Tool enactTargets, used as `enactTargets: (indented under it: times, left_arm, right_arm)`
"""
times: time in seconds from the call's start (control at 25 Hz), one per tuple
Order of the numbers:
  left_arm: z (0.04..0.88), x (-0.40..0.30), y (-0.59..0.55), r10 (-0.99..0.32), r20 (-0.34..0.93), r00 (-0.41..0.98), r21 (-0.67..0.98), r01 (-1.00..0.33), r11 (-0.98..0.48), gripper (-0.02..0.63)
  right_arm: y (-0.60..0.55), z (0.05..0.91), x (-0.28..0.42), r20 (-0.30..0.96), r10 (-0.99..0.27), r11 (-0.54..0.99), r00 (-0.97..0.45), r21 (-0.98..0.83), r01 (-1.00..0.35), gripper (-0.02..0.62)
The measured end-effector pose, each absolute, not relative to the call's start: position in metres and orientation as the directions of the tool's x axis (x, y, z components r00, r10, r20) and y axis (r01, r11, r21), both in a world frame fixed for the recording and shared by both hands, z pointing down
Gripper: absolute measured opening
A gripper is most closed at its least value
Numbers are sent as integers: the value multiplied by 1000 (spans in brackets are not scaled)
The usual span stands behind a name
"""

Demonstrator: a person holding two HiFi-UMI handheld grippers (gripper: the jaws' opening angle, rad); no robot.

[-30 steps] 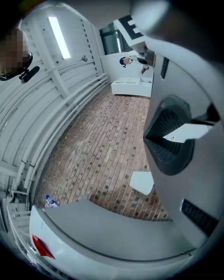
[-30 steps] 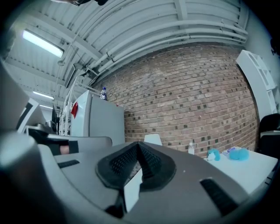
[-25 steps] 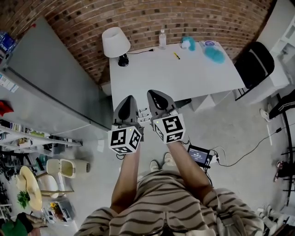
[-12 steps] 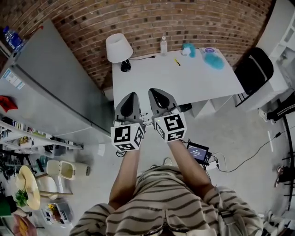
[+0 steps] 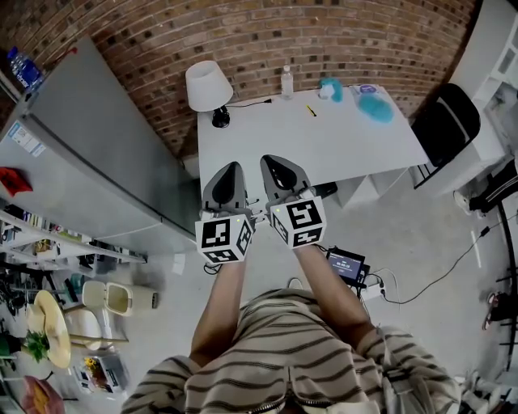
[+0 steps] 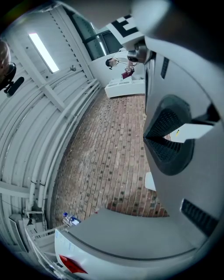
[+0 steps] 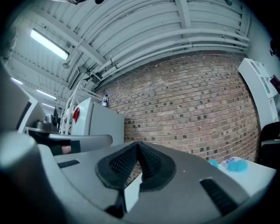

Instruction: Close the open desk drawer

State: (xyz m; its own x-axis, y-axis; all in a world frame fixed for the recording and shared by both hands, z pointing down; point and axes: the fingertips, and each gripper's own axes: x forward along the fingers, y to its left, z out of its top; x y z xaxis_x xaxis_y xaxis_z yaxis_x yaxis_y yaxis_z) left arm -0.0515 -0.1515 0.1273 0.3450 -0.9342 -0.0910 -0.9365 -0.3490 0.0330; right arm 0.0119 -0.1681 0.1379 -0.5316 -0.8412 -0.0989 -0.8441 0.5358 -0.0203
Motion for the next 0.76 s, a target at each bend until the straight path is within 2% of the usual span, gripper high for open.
enactTargets:
  times: [0.76]
  left_arm:
    - [134,-55,-148,-939,-84,333,33,-941,-336,5]
  right_arm:
    - [-163,139,13,-95,-839,538,-535,-5,-843,12]
